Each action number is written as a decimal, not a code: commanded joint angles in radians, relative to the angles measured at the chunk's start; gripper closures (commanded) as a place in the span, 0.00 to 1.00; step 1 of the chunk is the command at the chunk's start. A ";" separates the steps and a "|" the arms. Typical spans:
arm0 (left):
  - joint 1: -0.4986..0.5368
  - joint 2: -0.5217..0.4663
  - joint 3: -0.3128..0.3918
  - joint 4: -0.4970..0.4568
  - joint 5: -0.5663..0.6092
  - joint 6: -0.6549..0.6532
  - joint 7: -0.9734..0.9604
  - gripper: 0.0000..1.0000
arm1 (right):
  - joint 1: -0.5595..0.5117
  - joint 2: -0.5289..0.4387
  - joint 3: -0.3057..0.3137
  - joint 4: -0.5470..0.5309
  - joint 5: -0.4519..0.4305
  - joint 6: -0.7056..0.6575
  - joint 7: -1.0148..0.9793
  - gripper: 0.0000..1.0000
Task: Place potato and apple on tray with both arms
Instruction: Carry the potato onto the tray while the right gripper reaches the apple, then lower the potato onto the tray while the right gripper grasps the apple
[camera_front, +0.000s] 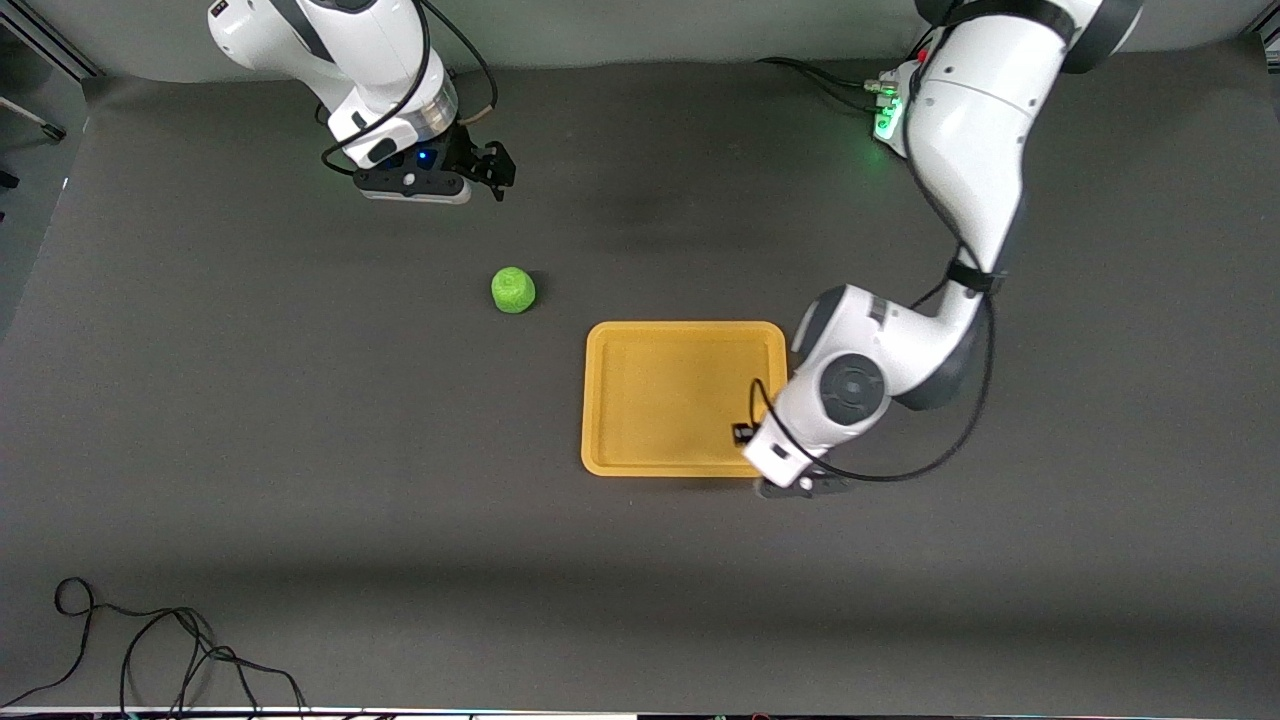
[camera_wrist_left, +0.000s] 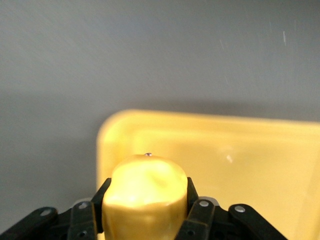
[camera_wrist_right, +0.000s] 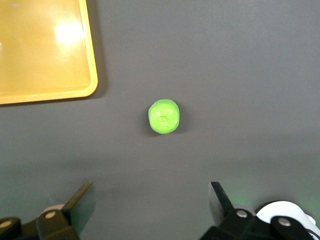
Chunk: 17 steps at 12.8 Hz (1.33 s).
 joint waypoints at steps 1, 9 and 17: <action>-0.020 0.011 0.017 -0.046 0.008 -0.010 -0.024 0.59 | 0.010 -0.111 -0.011 -0.147 -0.018 0.094 0.013 0.00; -0.032 -0.008 0.020 -0.048 0.013 -0.030 -0.046 0.01 | 0.014 0.175 -0.013 -0.360 -0.019 0.653 0.010 0.00; 0.083 -0.205 0.032 -0.056 0.139 -0.276 0.037 0.01 | 0.017 0.533 -0.022 -0.357 -0.048 1.022 0.006 0.00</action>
